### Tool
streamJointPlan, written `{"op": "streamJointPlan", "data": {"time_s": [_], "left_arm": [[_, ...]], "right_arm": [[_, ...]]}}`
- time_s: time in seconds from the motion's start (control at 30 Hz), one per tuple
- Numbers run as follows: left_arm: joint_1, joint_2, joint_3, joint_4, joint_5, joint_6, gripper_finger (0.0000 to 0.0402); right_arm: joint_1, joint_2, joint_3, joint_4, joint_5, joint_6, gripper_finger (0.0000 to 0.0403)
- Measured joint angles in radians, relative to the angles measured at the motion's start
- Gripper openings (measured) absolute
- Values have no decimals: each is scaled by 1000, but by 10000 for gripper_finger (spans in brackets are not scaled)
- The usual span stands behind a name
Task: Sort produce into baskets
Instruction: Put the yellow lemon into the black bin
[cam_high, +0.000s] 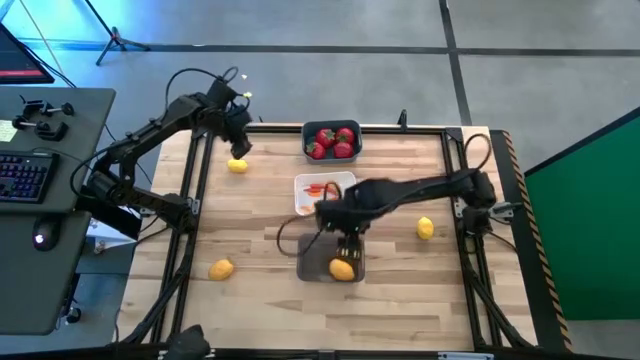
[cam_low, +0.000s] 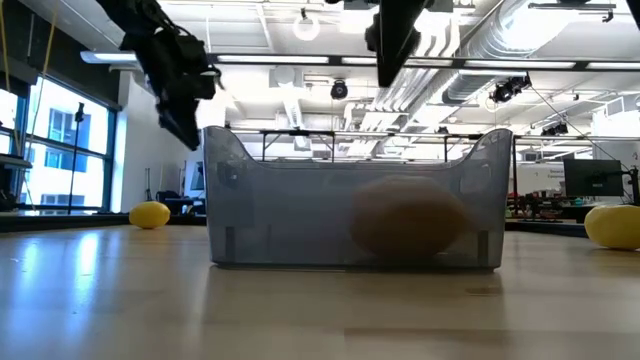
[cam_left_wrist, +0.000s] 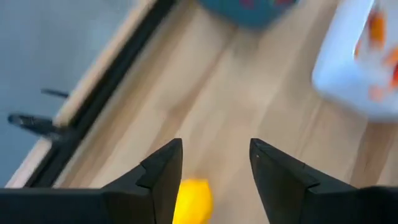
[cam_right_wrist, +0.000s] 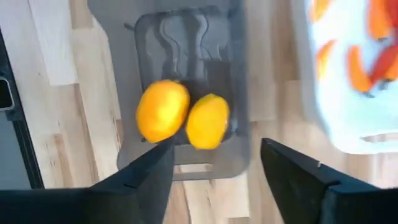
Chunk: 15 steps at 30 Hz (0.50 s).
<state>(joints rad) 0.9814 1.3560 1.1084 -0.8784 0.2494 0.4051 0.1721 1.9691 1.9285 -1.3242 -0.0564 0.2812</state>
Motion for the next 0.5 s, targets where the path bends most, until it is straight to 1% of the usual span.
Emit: {"op": "streamJointPlan", "data": {"time_s": [0.1, 0.17, 0.23, 0.33, 0.5], "left_arm": [[-23, 0, 0, -91, -51, 72, 179], [-44, 0, 0, -160, -70, 138, 179], [-72, 0, 0, -206, -84, 213, 177], [-122, 1, 0, -228, -127, 288, 174], [-187, 35, 0, -220, -203, 315, 160]], "right_arm": [[-49, -56, -35, 8, -10, -36, 193], [-87, -102, -96, 48, -53, -73, 161], [-126, -154, -183, 112, -87, -101, 127], [-181, -238, -333, 231, -119, -146, 80], [-258, -361, -546, 386, -136, -150, 20]]}}
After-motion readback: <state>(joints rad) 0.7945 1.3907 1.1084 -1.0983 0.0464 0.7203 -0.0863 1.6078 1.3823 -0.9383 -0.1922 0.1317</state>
